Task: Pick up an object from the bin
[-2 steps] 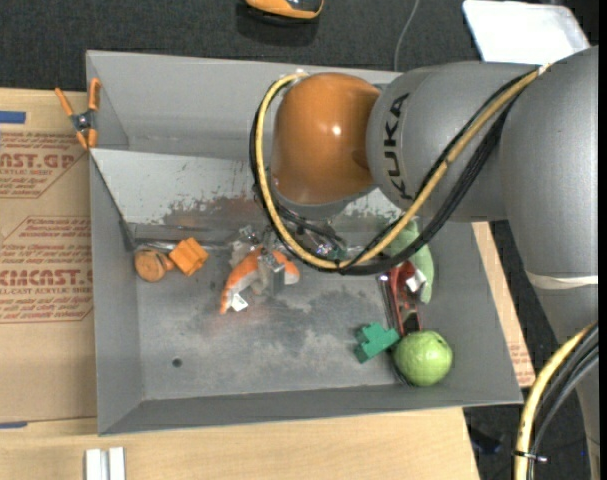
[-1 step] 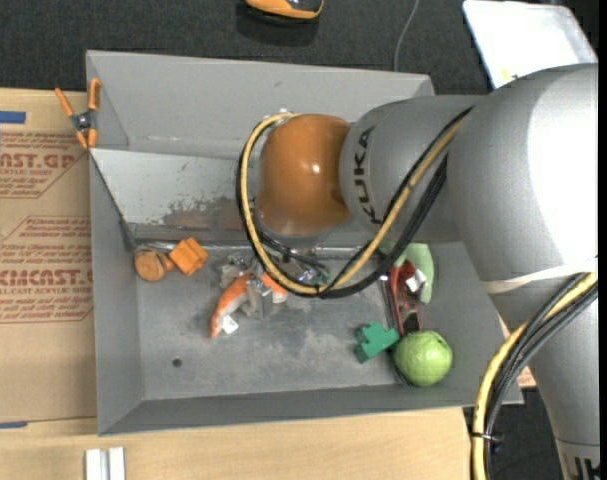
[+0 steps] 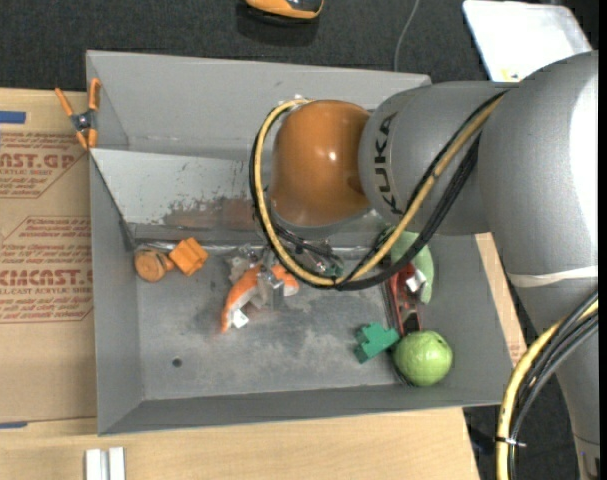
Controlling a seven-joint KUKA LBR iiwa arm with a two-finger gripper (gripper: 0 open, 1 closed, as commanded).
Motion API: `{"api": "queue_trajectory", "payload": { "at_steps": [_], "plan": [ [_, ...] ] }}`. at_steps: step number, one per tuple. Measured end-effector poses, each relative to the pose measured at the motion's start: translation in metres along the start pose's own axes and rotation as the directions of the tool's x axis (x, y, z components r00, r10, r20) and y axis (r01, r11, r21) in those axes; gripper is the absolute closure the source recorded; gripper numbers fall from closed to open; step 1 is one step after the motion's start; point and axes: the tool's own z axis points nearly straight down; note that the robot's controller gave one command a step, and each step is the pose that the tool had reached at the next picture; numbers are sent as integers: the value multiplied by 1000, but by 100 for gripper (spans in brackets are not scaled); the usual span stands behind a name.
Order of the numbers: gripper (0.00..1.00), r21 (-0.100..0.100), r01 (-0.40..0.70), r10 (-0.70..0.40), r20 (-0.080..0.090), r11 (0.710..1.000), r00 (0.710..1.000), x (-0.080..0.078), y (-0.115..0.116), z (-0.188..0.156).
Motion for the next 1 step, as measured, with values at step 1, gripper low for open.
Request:
{"api": "queue_trajectory", "payload": {
  "at_steps": [1],
  "plan": [
    [100,0,0,0,0,1000,1000,0,0,0]
  ]
}}
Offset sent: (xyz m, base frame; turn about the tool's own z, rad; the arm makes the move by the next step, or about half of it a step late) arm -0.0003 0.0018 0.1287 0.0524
